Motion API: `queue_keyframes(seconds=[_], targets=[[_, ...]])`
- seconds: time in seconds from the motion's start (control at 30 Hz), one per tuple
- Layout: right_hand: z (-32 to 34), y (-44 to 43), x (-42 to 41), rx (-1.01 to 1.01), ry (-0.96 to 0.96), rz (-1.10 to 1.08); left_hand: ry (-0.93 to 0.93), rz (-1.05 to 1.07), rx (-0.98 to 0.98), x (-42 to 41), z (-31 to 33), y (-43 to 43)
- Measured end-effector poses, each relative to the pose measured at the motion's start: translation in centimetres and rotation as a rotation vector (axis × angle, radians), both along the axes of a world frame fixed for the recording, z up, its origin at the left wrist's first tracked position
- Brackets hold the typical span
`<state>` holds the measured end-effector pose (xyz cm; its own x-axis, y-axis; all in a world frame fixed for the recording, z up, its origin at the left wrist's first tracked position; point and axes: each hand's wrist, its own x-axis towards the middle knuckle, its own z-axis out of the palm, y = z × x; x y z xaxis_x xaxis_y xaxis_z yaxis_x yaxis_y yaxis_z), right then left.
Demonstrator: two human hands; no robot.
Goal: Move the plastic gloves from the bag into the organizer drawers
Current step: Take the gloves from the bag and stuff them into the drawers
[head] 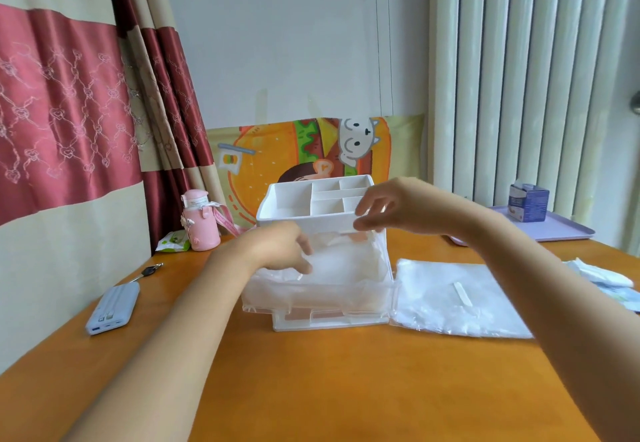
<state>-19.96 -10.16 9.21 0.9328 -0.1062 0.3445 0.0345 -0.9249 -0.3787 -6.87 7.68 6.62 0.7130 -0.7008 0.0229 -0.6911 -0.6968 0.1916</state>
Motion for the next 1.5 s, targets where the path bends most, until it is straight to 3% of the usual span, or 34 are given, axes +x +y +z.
queue_keyframes(seconds=[0.17,0.23,0.33,0.5,0.67,0.83,0.93,1.07,1.23,1.5], targets=[[-1.9,-3.9,-3.5,0.046,-0.17,-0.116,-0.343,-0.15,-0.368,-3.7,0.2,-2.2],[-3.2,-6.0,-4.4,0.047,-0.249,-0.228,-0.304,-0.278,-0.544,-5.8,-0.7,-4.3],[-5.4,-9.1,-5.5,0.076,-0.245,-0.358,-0.188,-0.445,-0.632,-8.9,-2.8,-7.9],[-9.6,-14.7,-7.7,0.15,-0.031,-0.559,-0.02,-0.599,-0.501,-13.0,-7.1,-14.7],[-13.3,-19.8,-9.0,0.149,0.174,-0.699,0.113,-0.55,-0.359,-12.0,-11.8,-19.9],[-15.5,-22.2,-9.3,0.135,0.308,-0.637,0.139,-0.404,-0.231,-9.3,-15.6,-22.9],[-15.9,-23.5,-8.3,0.243,0.319,-0.616,0.093,-0.311,-0.196,-8.3,-16.7,-24.2],[-16.7,-24.9,-7.2,0.552,0.265,-0.622,0.074,-0.226,-0.105,-7.2,-18.1,-25.5],[-17.8,-25.3,-6.3,0.451,0.392,-0.628,0.072,-0.202,-0.024,-6.8,-19.4,-26.0],[-18.5,-24.8,-6.0,0.656,0.091,-0.702,0.088,-0.206,-0.032,-6.6,-19.6,-25.6]])
